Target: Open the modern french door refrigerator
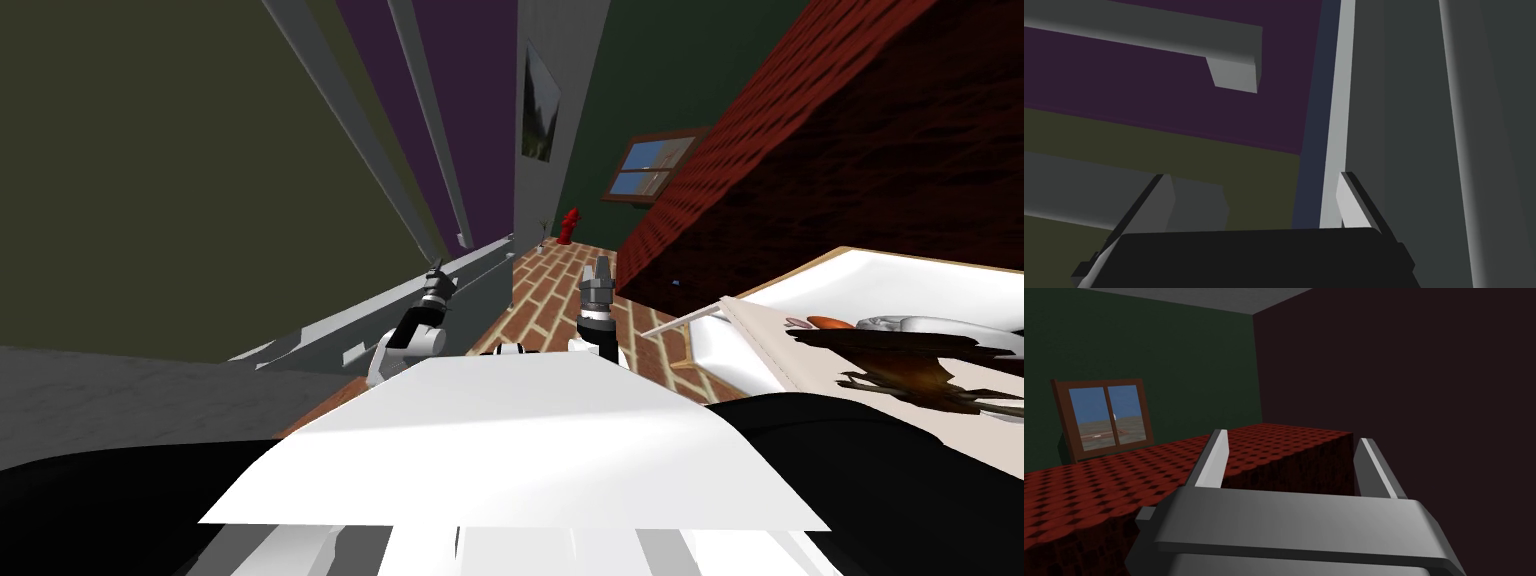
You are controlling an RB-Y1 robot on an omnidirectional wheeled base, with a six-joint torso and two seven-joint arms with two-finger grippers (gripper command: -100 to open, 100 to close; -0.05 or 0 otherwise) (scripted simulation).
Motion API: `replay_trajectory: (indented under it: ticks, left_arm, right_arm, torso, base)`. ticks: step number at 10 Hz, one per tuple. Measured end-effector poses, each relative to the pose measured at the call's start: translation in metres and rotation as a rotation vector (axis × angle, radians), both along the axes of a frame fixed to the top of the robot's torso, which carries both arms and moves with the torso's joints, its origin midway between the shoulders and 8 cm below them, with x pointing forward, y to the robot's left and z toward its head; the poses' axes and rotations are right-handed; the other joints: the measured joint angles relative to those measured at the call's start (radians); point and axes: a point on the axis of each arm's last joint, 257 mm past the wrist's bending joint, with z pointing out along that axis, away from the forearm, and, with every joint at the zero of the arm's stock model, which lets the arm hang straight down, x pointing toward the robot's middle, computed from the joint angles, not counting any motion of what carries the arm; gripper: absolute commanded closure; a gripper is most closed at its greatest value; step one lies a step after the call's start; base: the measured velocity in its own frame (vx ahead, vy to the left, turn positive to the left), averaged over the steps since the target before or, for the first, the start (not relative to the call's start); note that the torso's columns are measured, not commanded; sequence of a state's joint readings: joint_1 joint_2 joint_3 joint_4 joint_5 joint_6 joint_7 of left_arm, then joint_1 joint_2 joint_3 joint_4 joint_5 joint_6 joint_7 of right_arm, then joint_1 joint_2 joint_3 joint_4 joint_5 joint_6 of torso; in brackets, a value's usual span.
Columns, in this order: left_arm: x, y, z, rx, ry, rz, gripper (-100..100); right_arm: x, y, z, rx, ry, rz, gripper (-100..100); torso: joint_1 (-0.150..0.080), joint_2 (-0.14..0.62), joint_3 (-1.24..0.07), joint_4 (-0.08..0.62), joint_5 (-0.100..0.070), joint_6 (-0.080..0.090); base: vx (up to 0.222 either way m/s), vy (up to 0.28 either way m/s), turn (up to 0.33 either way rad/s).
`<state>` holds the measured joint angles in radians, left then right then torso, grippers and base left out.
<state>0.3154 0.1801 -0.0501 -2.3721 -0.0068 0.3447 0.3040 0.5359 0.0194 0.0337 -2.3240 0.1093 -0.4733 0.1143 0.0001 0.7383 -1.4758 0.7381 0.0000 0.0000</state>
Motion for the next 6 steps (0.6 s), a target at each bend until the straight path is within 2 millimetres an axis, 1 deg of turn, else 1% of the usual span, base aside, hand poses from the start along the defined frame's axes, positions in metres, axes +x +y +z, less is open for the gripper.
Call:
replay_trajectory:
  ticks: [6]
  left_arm:
    - [0.005,-0.011,-0.012,-0.063,0.092,-0.019,-100]
  right_arm:
    - [0.000,0.000,0.000,0.000,0.000,0.000,0]
  torso:
    - [-0.001,0.000,0.000,0.000,0.000,0.000]
  base:
    - [0.074,0.025,-0.039]
